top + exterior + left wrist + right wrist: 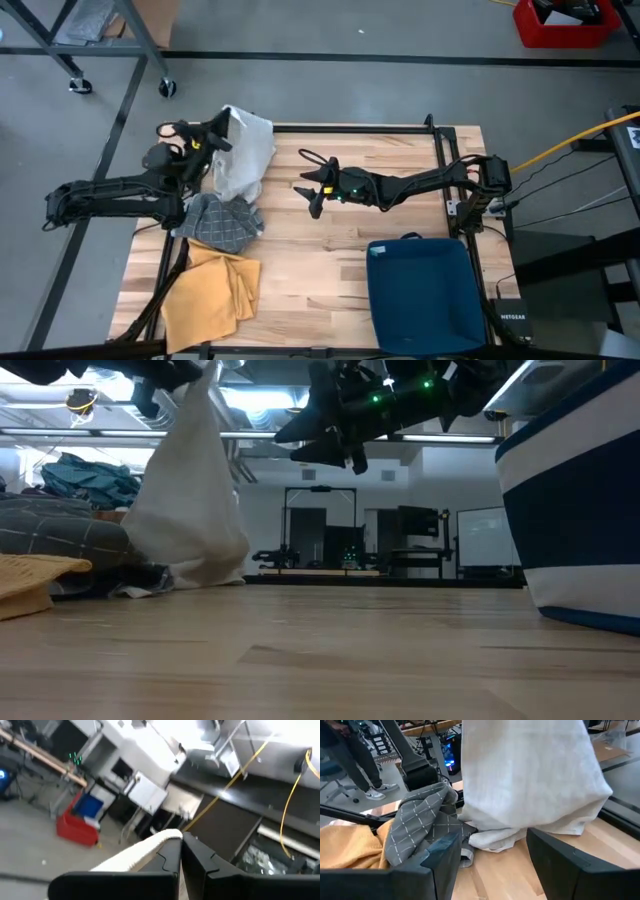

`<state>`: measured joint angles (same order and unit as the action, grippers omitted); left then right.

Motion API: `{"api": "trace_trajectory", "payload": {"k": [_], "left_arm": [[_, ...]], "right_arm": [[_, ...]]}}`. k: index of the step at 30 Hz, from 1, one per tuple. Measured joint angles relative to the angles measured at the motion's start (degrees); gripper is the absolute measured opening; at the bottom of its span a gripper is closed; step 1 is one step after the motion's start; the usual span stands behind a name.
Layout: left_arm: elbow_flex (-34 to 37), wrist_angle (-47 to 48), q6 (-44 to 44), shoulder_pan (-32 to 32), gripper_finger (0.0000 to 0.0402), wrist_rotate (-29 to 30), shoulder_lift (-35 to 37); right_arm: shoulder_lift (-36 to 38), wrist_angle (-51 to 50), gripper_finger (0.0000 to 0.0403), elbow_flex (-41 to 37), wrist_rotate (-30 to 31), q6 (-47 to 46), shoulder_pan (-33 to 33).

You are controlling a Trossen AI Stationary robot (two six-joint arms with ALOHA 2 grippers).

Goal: Fold towel
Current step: Fold the white towel

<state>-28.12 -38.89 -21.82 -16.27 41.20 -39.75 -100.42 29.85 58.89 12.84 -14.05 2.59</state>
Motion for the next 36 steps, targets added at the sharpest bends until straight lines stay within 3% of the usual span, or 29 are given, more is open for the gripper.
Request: {"api": "trace_trajectory", "payload": {"k": [15,23,31,36], "left_arm": [[0.0,-11.09,0.13,-3.5,0.0,-2.15,-0.57],[-0.29,-25.53,-1.93,-5.68,0.0,-6.95,-5.94],[-5.02,-20.56,-3.37,-5.52,0.0,-13.78,-11.38],[-6.03,-15.81,-3.81,-4.21,0.0,-14.28,-14.52]], "right_arm": [[0.0,2.6,0.023,-0.02,2.28,-6.07,-3.11],[0.02,3.16,0.023,3.02,7.45,-2.28,-4.92],[0.02,2.98,0.023,6.61,7.41,-0.01,-3.99],[0.04,3.15,0.023,10.77,7.78,5.46,-2.71]]}}
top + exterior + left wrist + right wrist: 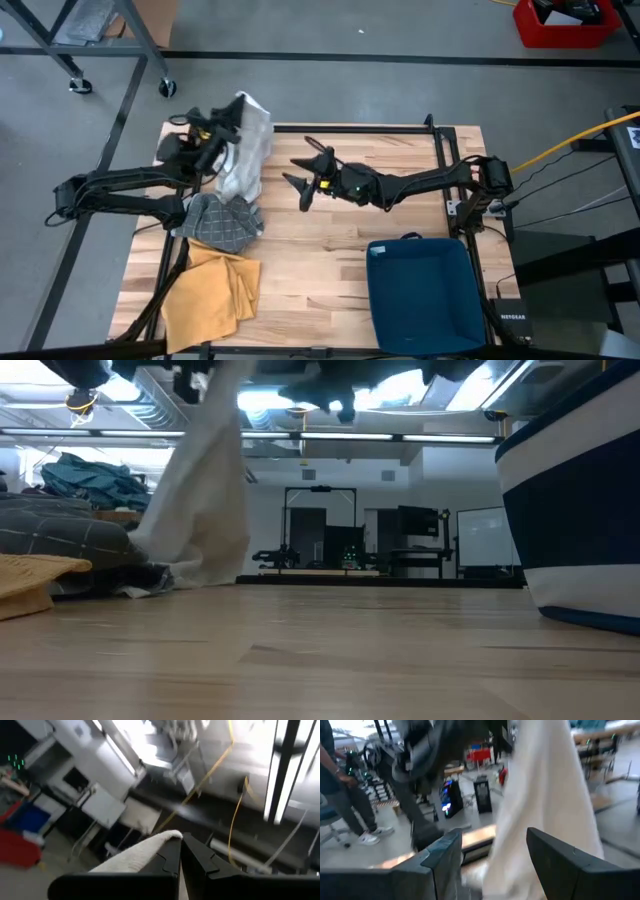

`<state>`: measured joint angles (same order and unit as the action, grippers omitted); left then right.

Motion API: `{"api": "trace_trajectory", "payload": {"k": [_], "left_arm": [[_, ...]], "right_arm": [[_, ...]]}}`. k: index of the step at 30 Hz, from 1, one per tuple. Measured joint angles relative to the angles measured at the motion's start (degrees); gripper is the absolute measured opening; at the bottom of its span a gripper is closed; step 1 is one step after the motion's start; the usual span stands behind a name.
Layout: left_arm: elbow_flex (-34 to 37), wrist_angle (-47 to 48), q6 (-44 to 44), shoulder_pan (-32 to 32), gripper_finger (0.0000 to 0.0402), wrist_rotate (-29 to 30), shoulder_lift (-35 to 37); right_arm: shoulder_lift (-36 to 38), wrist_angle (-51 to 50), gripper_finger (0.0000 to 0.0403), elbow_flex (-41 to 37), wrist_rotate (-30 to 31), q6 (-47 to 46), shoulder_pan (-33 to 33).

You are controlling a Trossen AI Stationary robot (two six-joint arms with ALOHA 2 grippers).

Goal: Fold towel
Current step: Fold the white towel

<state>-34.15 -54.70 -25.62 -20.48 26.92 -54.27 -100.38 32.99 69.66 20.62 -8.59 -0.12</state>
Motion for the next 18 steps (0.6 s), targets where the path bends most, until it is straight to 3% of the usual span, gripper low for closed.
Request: {"api": "trace_trajectory", "payload": {"k": [7,18], "left_arm": [[0.0,1.81,-1.13,2.77,0.0,0.0,-1.73],[0.0,2.39,3.23,8.15,0.0,0.0,-1.54]], "right_arm": [[0.04,0.04,0.023,4.85,2.06,6.0,1.6],[0.02,-0.61,0.023,5.45,5.91,14.84,2.1]]}}
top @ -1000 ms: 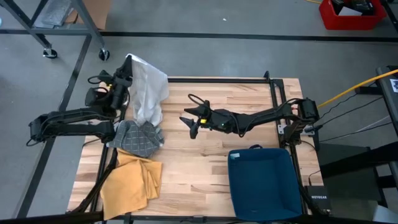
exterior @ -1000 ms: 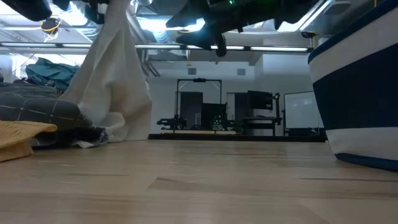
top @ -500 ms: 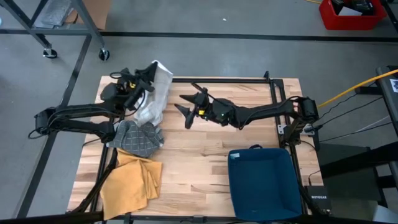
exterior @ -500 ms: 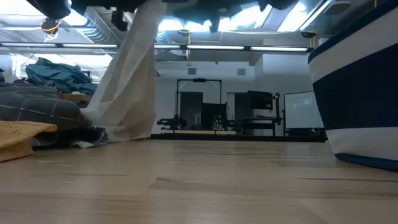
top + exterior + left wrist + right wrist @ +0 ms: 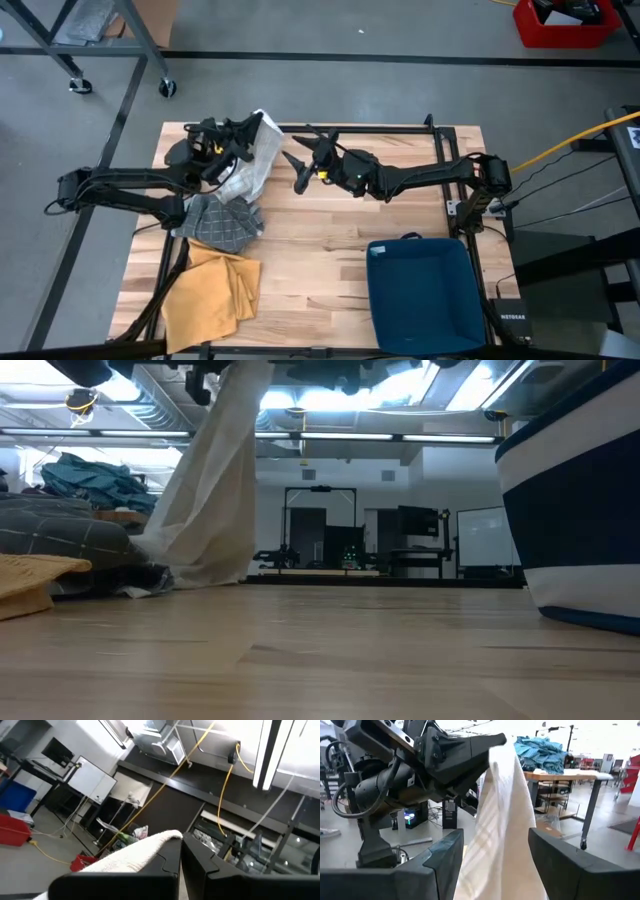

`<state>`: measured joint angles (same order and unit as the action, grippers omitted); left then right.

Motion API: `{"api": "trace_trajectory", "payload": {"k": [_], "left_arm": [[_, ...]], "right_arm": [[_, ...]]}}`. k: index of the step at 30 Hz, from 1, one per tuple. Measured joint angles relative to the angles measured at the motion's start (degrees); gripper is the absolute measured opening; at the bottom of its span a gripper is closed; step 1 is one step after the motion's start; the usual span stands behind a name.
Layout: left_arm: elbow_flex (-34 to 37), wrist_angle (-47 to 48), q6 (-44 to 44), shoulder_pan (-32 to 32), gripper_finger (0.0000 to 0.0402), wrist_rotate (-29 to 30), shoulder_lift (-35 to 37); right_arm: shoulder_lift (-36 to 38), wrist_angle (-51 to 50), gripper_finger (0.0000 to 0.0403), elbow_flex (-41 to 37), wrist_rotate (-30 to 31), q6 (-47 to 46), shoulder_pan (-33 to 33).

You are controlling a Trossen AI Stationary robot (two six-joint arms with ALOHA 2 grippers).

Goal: Fold towel
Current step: Fold the white towel

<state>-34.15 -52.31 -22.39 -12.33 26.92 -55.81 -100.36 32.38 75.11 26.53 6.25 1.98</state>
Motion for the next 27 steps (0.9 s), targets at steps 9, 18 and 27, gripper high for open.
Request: {"api": "trace_trajectory", "payload": {"k": [9,18,27], "left_arm": [[0.0,0.87,0.09,2.67,0.0,0.0,-0.02],[0.0,4.12,-0.05,4.94,0.0,0.0,-0.2],[0.0,3.84,-0.13,5.68,0.0,0.04,-0.2]], "right_arm": [[0.0,1.19,0.023,0.0,-0.44,0.13,0.02],[0.0,3.75,0.023,-0.01,-4.07,-0.49,-0.02],[0.0,3.56,0.0211,-0.02,-4.07,-0.6,-0.09]]}}
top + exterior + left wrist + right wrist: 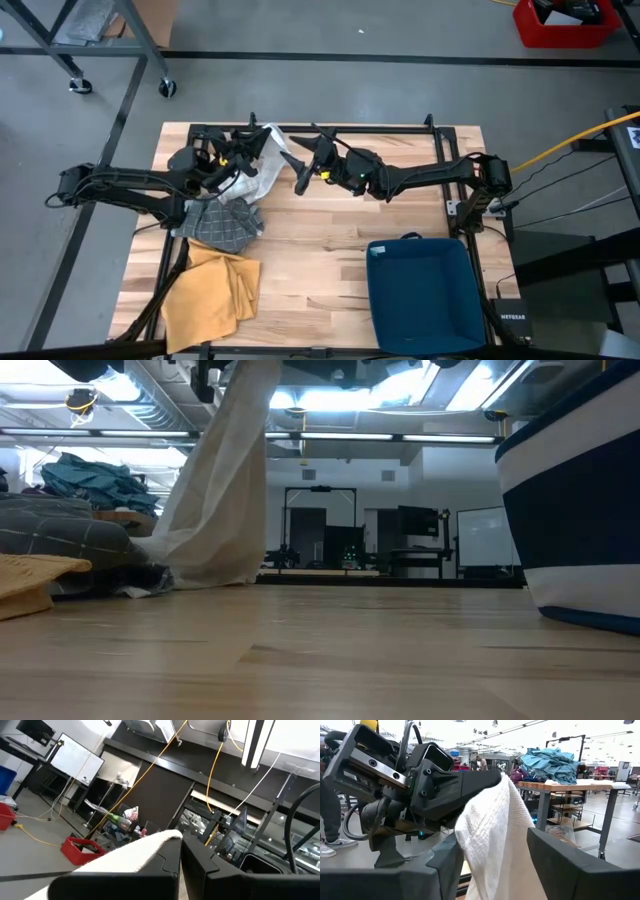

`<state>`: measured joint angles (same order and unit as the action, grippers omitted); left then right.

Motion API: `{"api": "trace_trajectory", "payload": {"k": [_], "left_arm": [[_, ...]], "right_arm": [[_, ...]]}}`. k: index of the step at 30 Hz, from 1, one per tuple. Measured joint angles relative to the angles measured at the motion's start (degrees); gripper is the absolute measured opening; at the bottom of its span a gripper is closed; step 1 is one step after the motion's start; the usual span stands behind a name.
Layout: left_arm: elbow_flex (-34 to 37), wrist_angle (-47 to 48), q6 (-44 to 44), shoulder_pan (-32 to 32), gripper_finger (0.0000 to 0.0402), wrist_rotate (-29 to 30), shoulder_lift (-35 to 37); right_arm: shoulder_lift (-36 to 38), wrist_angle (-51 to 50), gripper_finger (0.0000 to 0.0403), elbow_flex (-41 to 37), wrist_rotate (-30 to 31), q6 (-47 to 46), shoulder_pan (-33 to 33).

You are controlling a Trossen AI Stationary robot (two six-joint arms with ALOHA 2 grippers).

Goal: Fold towel
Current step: Fold the white towel

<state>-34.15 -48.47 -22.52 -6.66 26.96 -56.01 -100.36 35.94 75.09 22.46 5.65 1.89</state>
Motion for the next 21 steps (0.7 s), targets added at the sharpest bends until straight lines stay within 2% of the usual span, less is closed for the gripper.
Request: {"api": "trace_trajectory", "payload": {"k": [5,11,13,15,21], "left_arm": [[0.0,0.06,0.0,0.45,0.0,0.0,0.0],[0.0,0.12,0.08,1.43,0.0,0.0,0.0],[0.0,0.1,1.21,1.44,0.0,0.0,0.02],[0.0,0.05,2.59,1.44,0.0,-0.01,0.0],[0.02,0.22,9.91,1.42,0.0001,-0.35,0.15]], "right_arm": [[0.0,0.0,0.0142,0.0,0.0,0.02,0.0],[0.0,-0.04,0.0021,-0.02,0.0,0.66,0.0],[0.0,-0.03,0.0011,-0.02,0.0,1.23,0.0],[0.24,-0.65,0.0018,-0.03,0.36,1.91,0.0],[3.95,-7.32,0.0007,-0.09,5.35,3.1,0.01]]}}
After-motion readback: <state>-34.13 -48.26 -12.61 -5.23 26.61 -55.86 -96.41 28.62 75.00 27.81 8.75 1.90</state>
